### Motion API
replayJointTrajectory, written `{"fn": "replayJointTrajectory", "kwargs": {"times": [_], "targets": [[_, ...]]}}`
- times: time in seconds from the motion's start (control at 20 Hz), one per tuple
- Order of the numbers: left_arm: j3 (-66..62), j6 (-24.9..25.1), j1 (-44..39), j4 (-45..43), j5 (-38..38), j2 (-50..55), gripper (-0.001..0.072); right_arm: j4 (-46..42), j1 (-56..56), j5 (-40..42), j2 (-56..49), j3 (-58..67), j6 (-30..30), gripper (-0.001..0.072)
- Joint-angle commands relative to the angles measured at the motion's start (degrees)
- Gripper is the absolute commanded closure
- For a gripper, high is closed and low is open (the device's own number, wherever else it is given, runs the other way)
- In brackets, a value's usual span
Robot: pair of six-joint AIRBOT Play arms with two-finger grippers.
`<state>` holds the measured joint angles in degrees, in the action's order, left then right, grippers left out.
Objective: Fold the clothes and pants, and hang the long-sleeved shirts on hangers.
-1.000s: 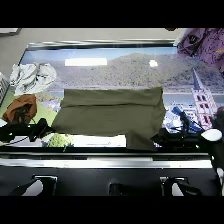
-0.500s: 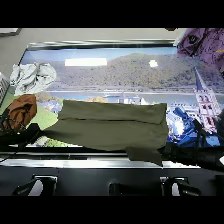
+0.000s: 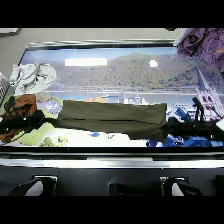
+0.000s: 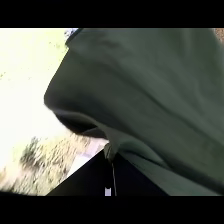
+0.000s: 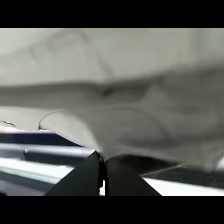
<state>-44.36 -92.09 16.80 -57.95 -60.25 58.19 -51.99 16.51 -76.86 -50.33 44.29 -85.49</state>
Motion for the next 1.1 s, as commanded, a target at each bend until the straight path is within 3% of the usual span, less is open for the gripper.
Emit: {"fn": "replayJointTrajectory", "kwargs": {"times": [0.0, 0.35, 0.75, 0.85, 0.95, 1.0, 1.05], "targets": [[-6.4, 1.3, -3.1, 0.3, 4.7, 9.9, 0.0696, 0.5, 0.0, 5.7, -10.9, 6.8, 4.2, 0.0688], [-21.6, 1.7, -6.2, -1.5, 5.3, 25.3, 0.0695, 0.5, 0.0, 10.1, -25.2, 16.7, 5.7, 0.0687], [-29.3, 1.7, -8.3, -2.6, 5.8, 35.4, 0.0695, 5.1, -3.2, 18.1, -34.2, 17.9, 9.9, 0.0686], [-29.3, 1.7, -8.5, -2.5, 5.9, 36.7, 0.0695, 2.1, -6.0, 21.1, -36.1, 17.9, 8.5, 0.0686], [-29.4, 1.7, -8.7, -2.5, 6.0, 37.6, 0.0689, -2.3, -7.4, 24.0, -37.4, 17.9, 3.0, 0.0685], [-29.6, 1.6, -8.7, -2.5, 6.2, 37.8, 0.0634, -2.6, -7.4, 24.6, -37.6, 17.9, 2.0, 0.0684], [-29.8, 1.4, -8.7, -2.5, 6.6, 37.7, 0.0477, -2.6, -7.3, 24.4, -37.5, 18.0, 2.0, 0.0674]]}}
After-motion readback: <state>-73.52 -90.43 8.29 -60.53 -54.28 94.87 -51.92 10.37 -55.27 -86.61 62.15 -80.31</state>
